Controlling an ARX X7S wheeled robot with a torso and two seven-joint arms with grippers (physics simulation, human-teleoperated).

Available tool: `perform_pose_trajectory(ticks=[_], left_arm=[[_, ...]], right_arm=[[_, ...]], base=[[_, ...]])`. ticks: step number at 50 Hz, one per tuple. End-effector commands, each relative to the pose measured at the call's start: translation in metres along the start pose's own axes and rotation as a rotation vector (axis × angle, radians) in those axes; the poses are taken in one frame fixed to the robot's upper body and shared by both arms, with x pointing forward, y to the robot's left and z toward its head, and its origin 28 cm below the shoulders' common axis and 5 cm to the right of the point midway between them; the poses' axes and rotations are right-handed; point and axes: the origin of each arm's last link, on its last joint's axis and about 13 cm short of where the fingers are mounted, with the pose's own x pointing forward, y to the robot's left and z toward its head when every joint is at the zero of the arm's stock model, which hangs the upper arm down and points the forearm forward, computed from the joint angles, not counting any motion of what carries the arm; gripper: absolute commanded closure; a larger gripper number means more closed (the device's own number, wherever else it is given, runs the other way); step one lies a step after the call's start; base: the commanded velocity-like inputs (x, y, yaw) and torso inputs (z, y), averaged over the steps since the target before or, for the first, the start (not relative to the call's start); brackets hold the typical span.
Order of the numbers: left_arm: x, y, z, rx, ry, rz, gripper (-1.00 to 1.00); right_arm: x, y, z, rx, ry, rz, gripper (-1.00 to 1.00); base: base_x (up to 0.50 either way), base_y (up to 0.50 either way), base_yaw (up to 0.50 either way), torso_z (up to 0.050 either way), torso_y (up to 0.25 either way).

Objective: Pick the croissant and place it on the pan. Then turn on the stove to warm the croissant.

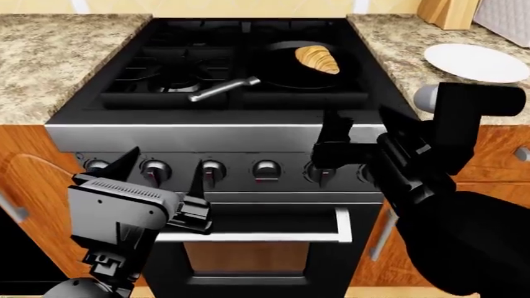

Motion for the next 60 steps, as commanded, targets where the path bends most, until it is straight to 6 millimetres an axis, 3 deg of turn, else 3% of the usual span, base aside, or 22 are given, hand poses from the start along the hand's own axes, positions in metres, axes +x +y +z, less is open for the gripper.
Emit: perform_pose_trajectory(ticks=[1,45,60], left_arm=[[0.002,-0.003,0.002,-0.003,-0.003,-0.019,-1.00],[0.007,-0.008,-0.001,0.009,0.003,-0.029,-1.00],[0.004,-0.011,-0.001,0.012,0.004,-0.031,-1.00]], right_arm=[[-0.008,-0.002,0.000,-0.001,0.003,-0.030,-1.00],[-0.018,-0.031,0.004,-0.027,0.048,-0.117,-1.00],[-0.024,-0.033,0.006,-0.046,0.039,-0.118,-1.00]], base=[[0.00,0.00,0.00,-0.050,0.000],[0.00,0.00,0.00,-0.050,0.000],[0.00,0.00,0.00,-0.050,0.000]])
